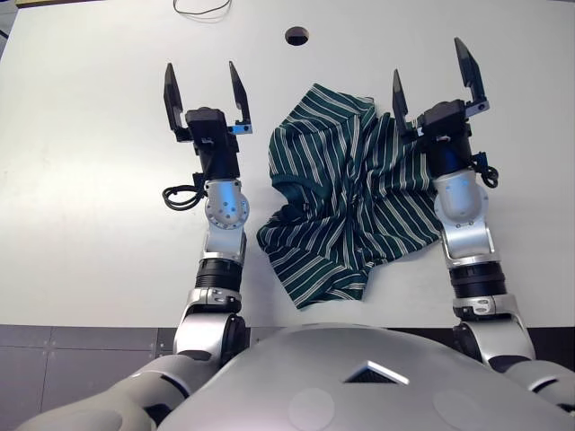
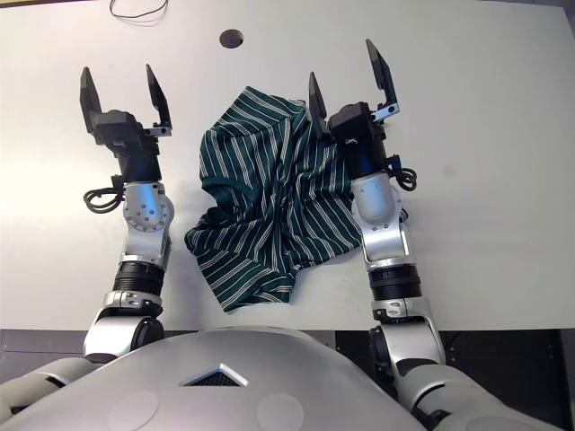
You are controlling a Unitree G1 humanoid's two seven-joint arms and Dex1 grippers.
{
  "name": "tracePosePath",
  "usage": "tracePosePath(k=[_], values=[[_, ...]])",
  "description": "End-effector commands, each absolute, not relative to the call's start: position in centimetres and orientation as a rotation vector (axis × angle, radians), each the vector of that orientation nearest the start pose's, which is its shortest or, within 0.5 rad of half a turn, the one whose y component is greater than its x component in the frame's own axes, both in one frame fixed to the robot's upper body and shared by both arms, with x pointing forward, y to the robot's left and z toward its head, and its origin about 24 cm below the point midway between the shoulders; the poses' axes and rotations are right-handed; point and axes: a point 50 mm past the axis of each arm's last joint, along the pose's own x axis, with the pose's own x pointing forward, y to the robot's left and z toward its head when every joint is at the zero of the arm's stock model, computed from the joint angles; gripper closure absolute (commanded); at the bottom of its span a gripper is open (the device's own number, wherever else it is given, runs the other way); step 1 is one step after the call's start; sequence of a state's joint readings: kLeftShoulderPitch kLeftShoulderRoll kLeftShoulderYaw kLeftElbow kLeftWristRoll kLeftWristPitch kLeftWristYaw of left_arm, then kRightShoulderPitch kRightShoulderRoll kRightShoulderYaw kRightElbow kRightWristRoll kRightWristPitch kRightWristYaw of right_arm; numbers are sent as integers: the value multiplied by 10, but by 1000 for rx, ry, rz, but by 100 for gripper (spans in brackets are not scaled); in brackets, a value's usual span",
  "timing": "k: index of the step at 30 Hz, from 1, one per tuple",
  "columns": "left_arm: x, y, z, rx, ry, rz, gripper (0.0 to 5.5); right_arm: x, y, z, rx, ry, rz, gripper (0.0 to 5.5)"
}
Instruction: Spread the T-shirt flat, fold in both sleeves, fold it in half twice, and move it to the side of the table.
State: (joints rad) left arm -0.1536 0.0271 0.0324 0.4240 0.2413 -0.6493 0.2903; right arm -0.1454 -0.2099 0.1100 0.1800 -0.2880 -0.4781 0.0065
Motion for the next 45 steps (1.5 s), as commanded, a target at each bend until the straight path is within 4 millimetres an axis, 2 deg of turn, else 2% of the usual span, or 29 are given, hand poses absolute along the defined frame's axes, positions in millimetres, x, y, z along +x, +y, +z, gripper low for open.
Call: tracePosePath(k=[1, 8, 13, 17, 24, 36, 39, 43, 45], values=[[269, 147, 47, 151, -407, 150, 115, 273, -135, 71, -392, -410, 203, 146], [270, 146, 47, 54, -370, 94, 115, 275, -135, 67, -363, -399, 190, 146], [267, 149, 49, 46, -406, 112, 115, 274, -139, 64, -239, -377, 140, 146], [268, 153, 47, 70, -408, 170, 115, 277, -142, 62, -61, -322, 110, 146], [269, 152, 44, 79, -391, 160, 115, 273, -135, 62, -185, -351, 130, 146], [271, 148, 41, 33, -353, 118, 115, 275, -137, 59, -239, -345, 130, 146], [270, 148, 43, 59, -382, 110, 115, 274, -130, 63, -385, -392, 202, 146], [273, 156, 53, 77, -443, 155, 115, 282, -97, 75, -985, -477, 671, 146], [276, 161, 59, 82, -470, 182, 115, 291, -81, 80, -1170, -474, 872, 146]])
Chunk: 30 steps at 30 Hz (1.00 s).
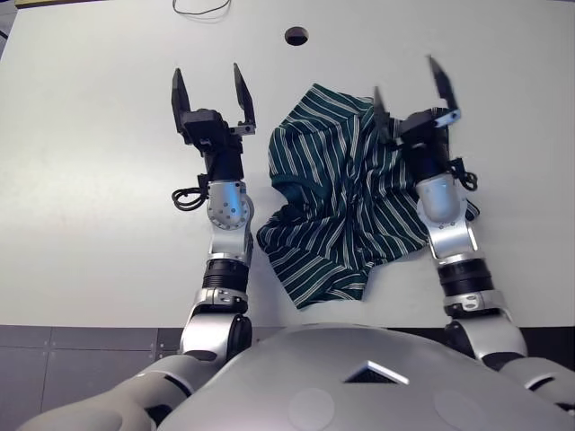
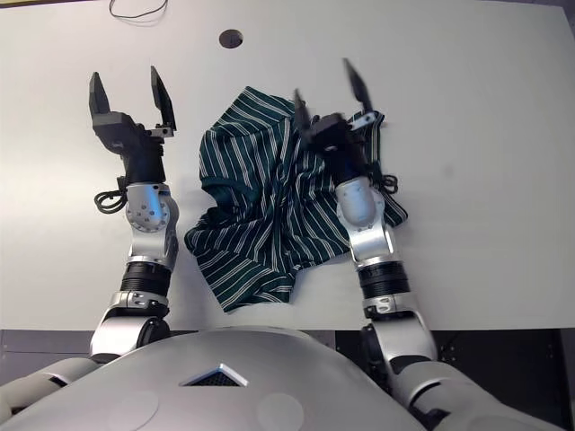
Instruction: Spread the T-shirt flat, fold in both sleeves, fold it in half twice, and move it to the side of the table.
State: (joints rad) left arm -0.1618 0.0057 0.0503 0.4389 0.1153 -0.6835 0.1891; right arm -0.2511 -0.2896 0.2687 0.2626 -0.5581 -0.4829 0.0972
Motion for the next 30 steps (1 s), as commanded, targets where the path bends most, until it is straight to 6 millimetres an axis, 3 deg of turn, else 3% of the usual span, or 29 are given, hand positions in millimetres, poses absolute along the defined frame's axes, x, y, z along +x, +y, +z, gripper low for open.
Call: tracePosePath(k=[1, 5, 8, 13, 16, 19, 22, 27, 30], values=[[278, 163, 61, 83, -481, 192, 115, 295, -74, 82, -1230, -461, 952, 146], [283, 166, 66, 93, -500, 199, 115, 308, -51, 69, -1364, -326, 1244, 146], [284, 160, 67, 97, -513, 167, 115, 319, -44, 51, -1405, -190, 1324, 146], [285, 154, 68, 96, -524, 134, 115, 334, -47, 25, -1371, -1, 1230, 146], [285, 154, 70, 97, -536, 128, 115, 346, -55, 20, -1315, 101, 1042, 146], [285, 154, 73, 96, -548, 120, 115, 370, -85, 36, -1127, 205, 706, 146], [283, 158, 72, 102, -548, 134, 115, 387, -134, 53, -930, 301, 389, 146], [278, 166, 72, 128, -545, 149, 115, 386, -217, 63, -644, 412, 9, 146], [278, 167, 72, 145, -541, 145, 115, 379, -244, 63, -496, 433, -131, 146]])
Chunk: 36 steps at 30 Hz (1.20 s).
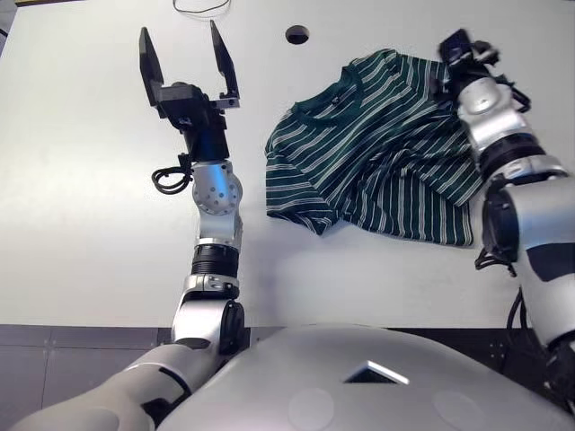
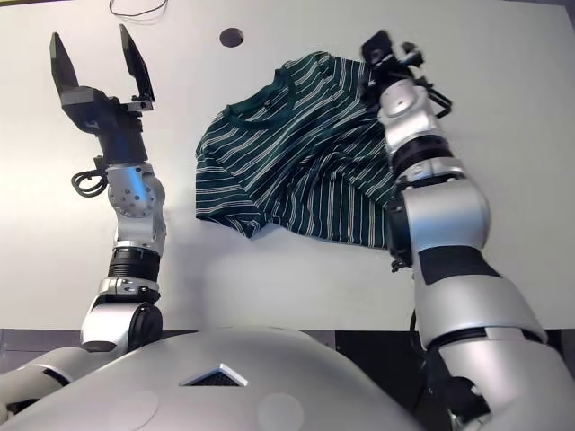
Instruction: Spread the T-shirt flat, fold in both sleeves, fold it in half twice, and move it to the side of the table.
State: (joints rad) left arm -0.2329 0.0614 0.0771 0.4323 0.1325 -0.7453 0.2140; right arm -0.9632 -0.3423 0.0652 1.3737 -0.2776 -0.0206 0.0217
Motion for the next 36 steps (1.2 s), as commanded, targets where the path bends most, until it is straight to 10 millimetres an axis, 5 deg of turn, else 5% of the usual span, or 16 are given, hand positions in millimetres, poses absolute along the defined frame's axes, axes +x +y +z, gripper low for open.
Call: tracePosePath(k=[1, 4, 6, 9, 12, 14, 17, 22, 26, 30, 36], values=[[277, 168, 72, 150, -540, 143, 115, 380, -243, 63, -445, 423, -136, 146], [279, 163, 66, 243, -499, 88, 115, 393, -211, 87, -381, 176, 15, 146], [281, 160, 61, 388, -464, 9, 115, 383, -191, 99, -558, -92, 238, 146], [282, 156, 56, 712, -436, -184, 115, 318, -189, 79, -897, -250, 627, 146], [284, 164, 57, 930, -422, -307, 115, 253, -227, 69, -1094, -139, 819, 146], [287, 165, 58, 987, -412, -338, 115, 222, -241, 71, -1170, -71, 902, 146], [290, 162, 56, 1019, -403, -374, 115, 191, -236, 72, -1230, -17, 1047, 146], [294, 165, 61, 1042, -397, -354, 115, 182, -215, 68, -1320, 20, 1196, 146], [294, 166, 63, 1031, -398, -335, 115, 182, -216, 38, -1443, 138, 1272, 146], [296, 166, 68, 1022, -408, -316, 115, 154, -190, 11, -1447, 131, 1531, 146], [299, 166, 70, 1011, -411, -303, 115, 128, -158, 14, -1320, -22, 1772, 146]])
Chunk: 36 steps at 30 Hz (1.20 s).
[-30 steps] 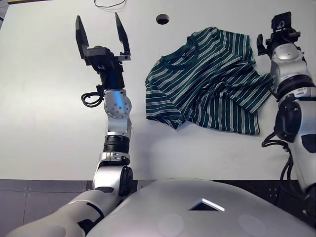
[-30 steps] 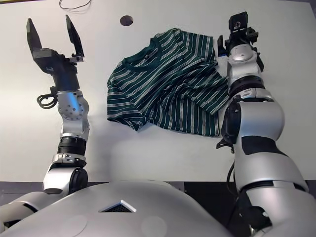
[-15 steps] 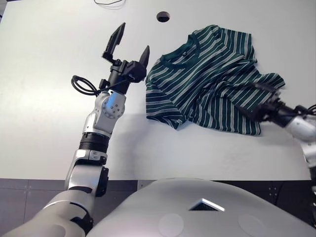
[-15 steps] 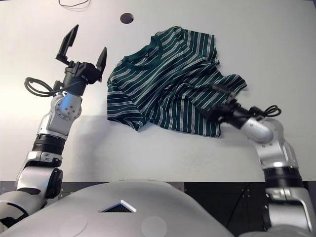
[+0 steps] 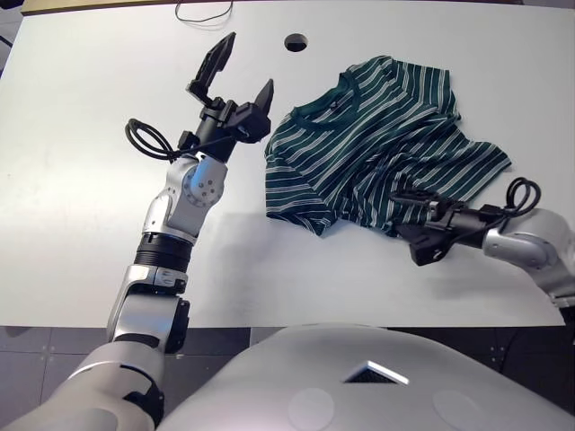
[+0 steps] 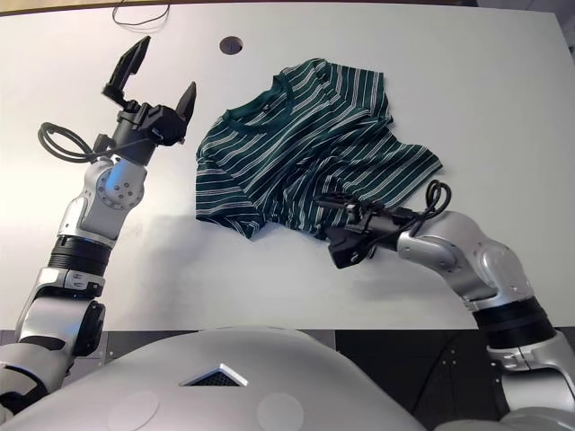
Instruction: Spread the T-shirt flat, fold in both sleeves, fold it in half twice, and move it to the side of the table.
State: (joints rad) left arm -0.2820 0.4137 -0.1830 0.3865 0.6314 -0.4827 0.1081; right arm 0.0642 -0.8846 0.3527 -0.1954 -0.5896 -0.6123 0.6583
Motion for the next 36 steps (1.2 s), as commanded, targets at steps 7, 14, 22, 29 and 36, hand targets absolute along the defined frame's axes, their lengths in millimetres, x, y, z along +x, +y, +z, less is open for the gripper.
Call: tracePosePath(k=[7, 14, 22, 29, 36], values=[[307, 159, 73, 1013, -431, -324, 115, 159, -75, 28, -1148, -395, 1730, 146], [306, 156, 50, 1113, -348, -481, 115, 180, -60, 71, -869, -571, 1500, 146], [284, 155, 14, 1347, -201, -948, 115, 198, -116, 145, -654, -666, 1308, 146], [288, 186, 8, 1562, -37, -1179, 115, 227, -130, 169, -658, -690, 1052, 146], [351, 160, 51, 1779, -291, -898, 115, 253, -131, 144, -775, -580, 964, 146]])
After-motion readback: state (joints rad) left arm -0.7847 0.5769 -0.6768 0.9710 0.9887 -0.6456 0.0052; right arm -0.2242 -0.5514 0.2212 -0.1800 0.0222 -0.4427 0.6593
